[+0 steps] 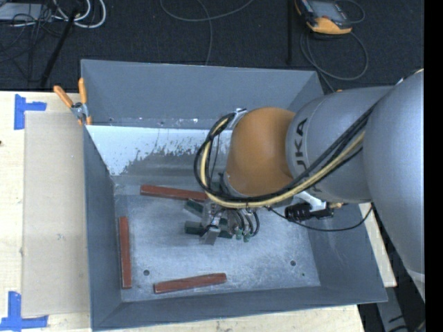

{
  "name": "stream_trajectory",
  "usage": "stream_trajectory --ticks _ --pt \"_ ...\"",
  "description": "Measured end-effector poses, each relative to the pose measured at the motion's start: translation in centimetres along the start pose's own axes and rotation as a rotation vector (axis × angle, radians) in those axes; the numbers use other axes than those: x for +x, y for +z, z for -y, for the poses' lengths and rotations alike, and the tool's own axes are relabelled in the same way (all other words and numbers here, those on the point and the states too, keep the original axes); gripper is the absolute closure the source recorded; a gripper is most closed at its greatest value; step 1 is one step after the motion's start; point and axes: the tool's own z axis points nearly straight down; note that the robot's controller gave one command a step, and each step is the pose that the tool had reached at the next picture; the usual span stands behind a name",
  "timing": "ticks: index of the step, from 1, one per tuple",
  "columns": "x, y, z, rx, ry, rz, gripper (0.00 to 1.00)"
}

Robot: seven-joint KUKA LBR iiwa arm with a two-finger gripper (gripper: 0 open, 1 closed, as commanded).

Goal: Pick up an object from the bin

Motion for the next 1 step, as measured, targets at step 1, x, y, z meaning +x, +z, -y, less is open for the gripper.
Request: stream_trajectory --ticks 1 --pt "-0.17 -6.35 -0.07 0.000 -0.002 0.001 1.00"
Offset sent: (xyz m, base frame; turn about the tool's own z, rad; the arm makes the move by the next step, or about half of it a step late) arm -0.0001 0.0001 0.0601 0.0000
